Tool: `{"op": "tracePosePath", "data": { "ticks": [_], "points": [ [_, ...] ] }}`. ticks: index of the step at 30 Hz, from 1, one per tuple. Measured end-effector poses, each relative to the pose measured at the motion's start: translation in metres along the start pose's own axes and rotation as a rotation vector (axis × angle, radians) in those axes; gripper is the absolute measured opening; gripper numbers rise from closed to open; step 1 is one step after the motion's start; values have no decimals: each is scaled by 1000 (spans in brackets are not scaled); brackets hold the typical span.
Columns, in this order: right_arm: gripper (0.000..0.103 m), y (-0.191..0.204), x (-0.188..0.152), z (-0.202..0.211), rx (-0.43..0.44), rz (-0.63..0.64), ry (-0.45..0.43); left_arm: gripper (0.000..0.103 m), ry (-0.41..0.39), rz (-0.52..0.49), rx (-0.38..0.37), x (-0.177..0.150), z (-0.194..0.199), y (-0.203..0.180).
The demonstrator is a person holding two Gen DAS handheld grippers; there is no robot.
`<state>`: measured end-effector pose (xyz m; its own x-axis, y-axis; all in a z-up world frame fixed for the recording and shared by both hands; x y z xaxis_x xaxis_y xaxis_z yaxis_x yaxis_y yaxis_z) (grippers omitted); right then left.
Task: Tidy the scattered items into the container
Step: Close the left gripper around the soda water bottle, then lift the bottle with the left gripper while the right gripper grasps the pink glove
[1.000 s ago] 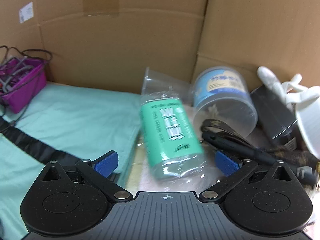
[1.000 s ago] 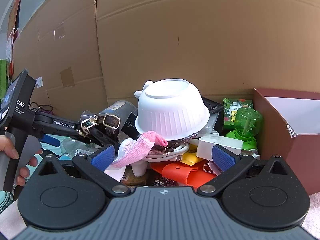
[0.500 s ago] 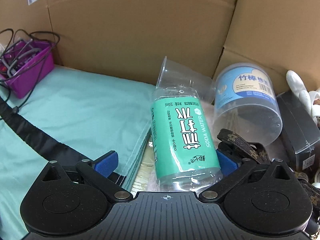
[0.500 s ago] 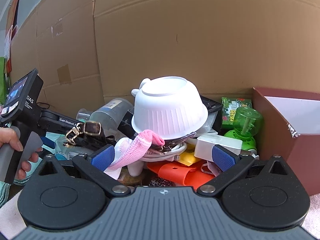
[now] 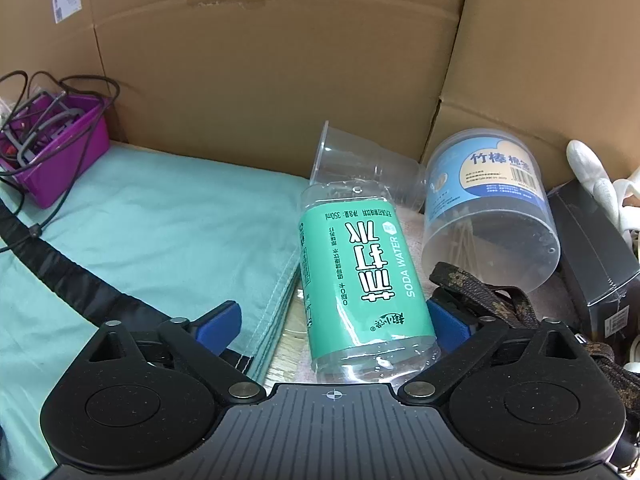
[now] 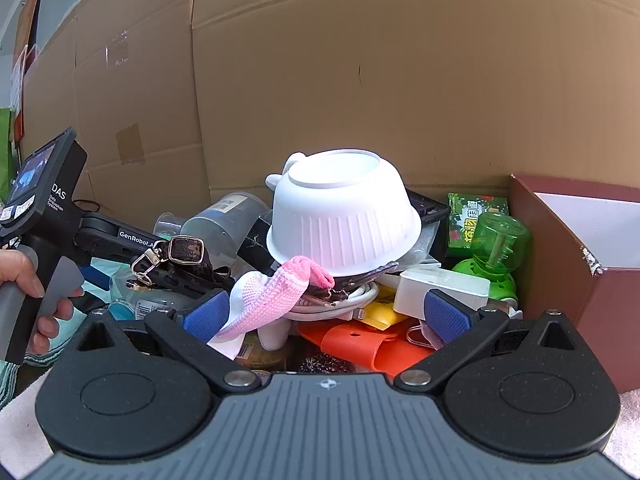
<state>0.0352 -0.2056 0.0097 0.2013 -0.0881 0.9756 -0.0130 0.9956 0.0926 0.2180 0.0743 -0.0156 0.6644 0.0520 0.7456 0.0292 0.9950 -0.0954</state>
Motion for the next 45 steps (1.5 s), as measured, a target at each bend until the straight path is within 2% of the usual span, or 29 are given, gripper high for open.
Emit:
{"op": "tracePosePath", "data": {
  "ticks": [12, 21, 22, 23, 24, 25, 26, 28, 33, 37, 45],
  "points": [
    [103, 1, 0, 0, 3, -6, 6, 103, -3, -9, -2, -1, 5, -4],
    [103, 1, 0, 0, 6, -8, 7, 103, 6, 1, -1, 0, -1, 2],
    [103, 1, 0, 0, 7, -9, 7, 96, 7, 0, -1, 0, -1, 2],
    [103, 1, 0, 0, 7, -10, 7, 93, 5, -2, -1, 1, 0, 2],
    [103, 1, 0, 0, 6, -10, 7, 84, -1, -5, 1, 1, 1, 1],
    [103, 2, 0, 0, 6, -10, 7, 69, -10, -15, 7, 3, 2, 0],
    [103, 1, 0, 0, 6, -10, 7, 61, -17, -25, 18, 4, 4, -1],
    [103, 1, 1, 0, 5, -10, 7, 60, -15, -37, 39, 5, 3, -2],
    [103, -1, 2, 1, 6, -23, 6, 66, 29, 23, -9, 3, -4, 6],
    [103, 0, 2, 1, 9, -24, 7, 61, 45, 35, -32, 1, -6, 6],
    [103, -1, 2, 0, 10, -25, 8, 59, 30, 3, -41, 3, -4, 0]
  ]
}}
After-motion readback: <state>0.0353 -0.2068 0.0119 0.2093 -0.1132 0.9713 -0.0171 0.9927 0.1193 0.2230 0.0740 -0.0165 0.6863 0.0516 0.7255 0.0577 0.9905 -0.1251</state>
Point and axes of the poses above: each gripper's, at about its wrist camera, not at the fingertips, and z roughly against the way its jaws point, y to its left, x to its top, the point moved 6 cm from there along -z, roughly the way its jaws point, and after that the axes turned 8 degrees about -y, right-handed, at the moved point
